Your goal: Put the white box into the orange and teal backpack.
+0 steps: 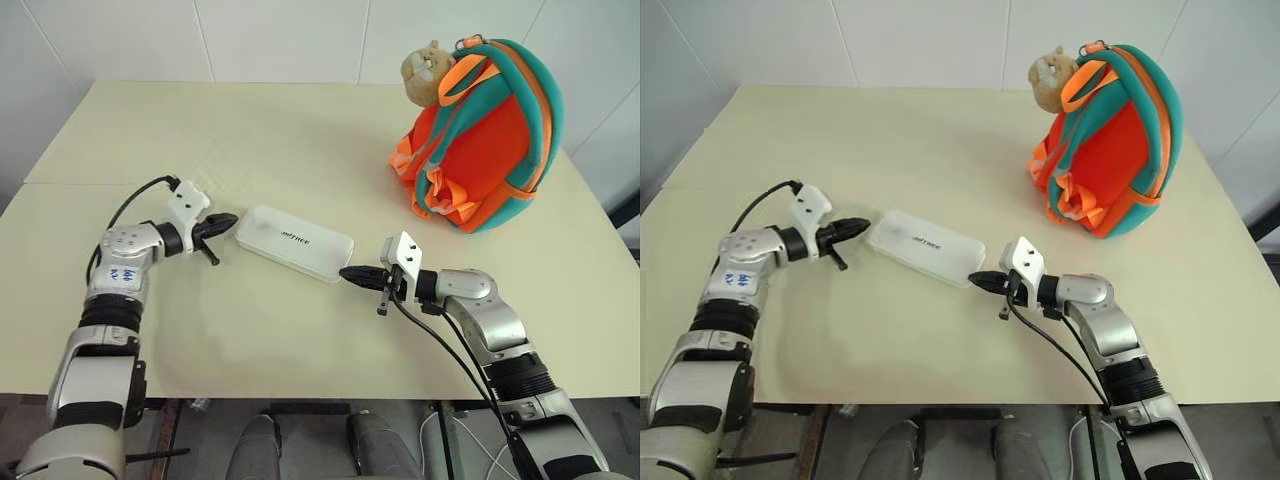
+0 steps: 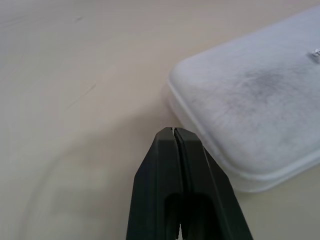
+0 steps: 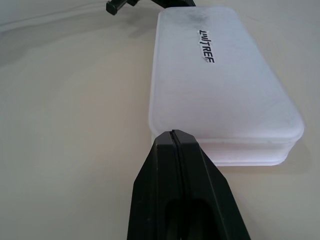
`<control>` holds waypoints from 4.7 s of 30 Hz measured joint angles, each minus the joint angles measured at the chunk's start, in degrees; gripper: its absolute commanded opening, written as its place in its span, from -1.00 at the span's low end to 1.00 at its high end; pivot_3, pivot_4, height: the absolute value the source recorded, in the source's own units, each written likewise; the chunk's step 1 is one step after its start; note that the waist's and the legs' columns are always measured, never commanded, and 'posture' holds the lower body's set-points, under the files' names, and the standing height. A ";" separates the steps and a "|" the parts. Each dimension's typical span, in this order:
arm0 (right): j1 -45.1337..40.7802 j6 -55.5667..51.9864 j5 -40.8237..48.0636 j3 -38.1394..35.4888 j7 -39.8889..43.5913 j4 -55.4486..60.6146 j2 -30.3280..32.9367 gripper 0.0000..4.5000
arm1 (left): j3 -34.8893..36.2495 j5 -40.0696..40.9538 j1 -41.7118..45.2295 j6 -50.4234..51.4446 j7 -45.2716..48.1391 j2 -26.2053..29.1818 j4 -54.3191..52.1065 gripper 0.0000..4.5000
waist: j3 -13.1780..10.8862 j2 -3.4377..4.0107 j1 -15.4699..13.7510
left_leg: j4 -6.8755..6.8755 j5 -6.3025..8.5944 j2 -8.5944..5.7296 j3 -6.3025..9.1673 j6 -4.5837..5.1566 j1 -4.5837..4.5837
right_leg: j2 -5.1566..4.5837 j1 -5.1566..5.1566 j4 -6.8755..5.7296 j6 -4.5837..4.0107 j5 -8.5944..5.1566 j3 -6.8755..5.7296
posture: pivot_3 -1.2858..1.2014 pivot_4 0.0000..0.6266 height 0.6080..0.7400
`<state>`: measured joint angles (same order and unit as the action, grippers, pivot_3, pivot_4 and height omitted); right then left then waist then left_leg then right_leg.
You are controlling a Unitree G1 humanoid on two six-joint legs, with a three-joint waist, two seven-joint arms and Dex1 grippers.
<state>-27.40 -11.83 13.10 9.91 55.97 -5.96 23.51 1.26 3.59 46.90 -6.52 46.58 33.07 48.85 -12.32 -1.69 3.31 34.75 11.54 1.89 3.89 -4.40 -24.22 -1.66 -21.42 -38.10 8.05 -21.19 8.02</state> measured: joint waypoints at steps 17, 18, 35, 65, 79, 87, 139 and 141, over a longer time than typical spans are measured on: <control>1.89 -3.19 1.74 -2.16 1.81 0.55 4.02 -1.00 | 0.04 -0.12 -3.79 -0.06 1.61 0.35 -2.10 -0.98 | 0.01 -0.02 -0.23 | 0.14 0.00 -0.01 0.02 0.00 -0.01 | -0.01 0.07 0.00 0.05 0.02 0.00 | 0.03 -0.52 1.00; 1.78 -3.15 1.72 -2.16 1.77 0.23 3.80 -1.00 | 0.04 -0.12 -3.86 0.11 1.58 0.37 -2.53 -0.98 | 0.01 -0.02 -0.10 | 0.15 0.00 -0.01 0.01 0.00 0.00 | 0.00 0.08 0.00 0.05 0.03 0.00 | 0.03 -0.52 1.00; -2.84 -0.33 -0.41 -0.79 2.89 -7.18 0.38 -1.00 | 1.10 0.31 -7.43 5.35 -0.83 0.34 -12.23 -0.98 | 0.01 -0.02 -0.10 | 0.18 0.00 0.00 0.03 0.00 -0.01 | 0.00 0.06 -0.05 0.06 0.03 0.00 | 0.03 -0.52 1.00; -3.60 -1.69 1.80 -2.68 11.59 -7.11 9.62 -0.92 | 2.29 10.14 -30.22 32.34 2.31 3.54 -55.37 -1.00 | 0.00 0.00 0.04 | -0.04 0.02 0.02 0.04 0.02 0.03 | -0.03 0.16 0.25 0.06 0.03 0.02 | 0.03 -0.52 1.00; -12.51 -9.29 2.36 -3.66 14.53 -11.50 16.01 1.00 | 13.67 30.88 -18.64 67.14 1.76 4.57 -44.91 0.79 | -0.02 0.00 0.04 | 0.13 0.04 -0.03 0.04 0.05 0.03 | -0.06 0.24 0.29 0.08 0.05 -0.01 | 0.03 -0.52 1.00; -19.40 -4.01 -4.24 -1.56 13.36 -27.77 13.83 1.00 | 13.49 31.41 -6.96 72.86 -3.86 0.41 -26.40 0.98 | -0.02 0.01 0.19 | -0.07 0.02 -0.02 0.01 0.01 -0.02 | -0.05 0.02 0.26 0.07 0.04 -0.01 | 0.03 -0.52 1.00; -9.32 -10.06 -0.19 -11.57 4.21 -8.83 11.91 1.00 | 11.70 34.17 -0.44 87.89 11.62 -2.39 -20.62 -0.41 | -0.02 0.03 -0.01 | -0.11 -0.07 -0.02 0.07 -0.16 -0.05 | -0.07 0.03 0.22 0.17 0.05 -0.01 | 0.03 -0.52 1.00; -8.77 -12.47 0.37 -14.48 -0.42 -5.62 11.71 1.00 | 14.78 35.90 -3.13 85.08 12.21 -0.72 -25.19 -0.41 | -0.02 0.04 0.02 | -0.17 -0.07 -0.01 0.07 -0.18 -0.03 | -0.07 0.02 0.23 0.15 0.04 -0.01 | 0.03 -0.52 1.00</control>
<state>-36.17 -24.30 13.47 -4.57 55.55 -11.57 35.22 16.04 39.49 43.77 78.56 58.79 32.35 23.66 -12.34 -1.65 3.33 34.58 11.47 1.88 3.95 -4.58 -24.24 -1.73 -21.39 -37.87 8.20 -21.15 8.01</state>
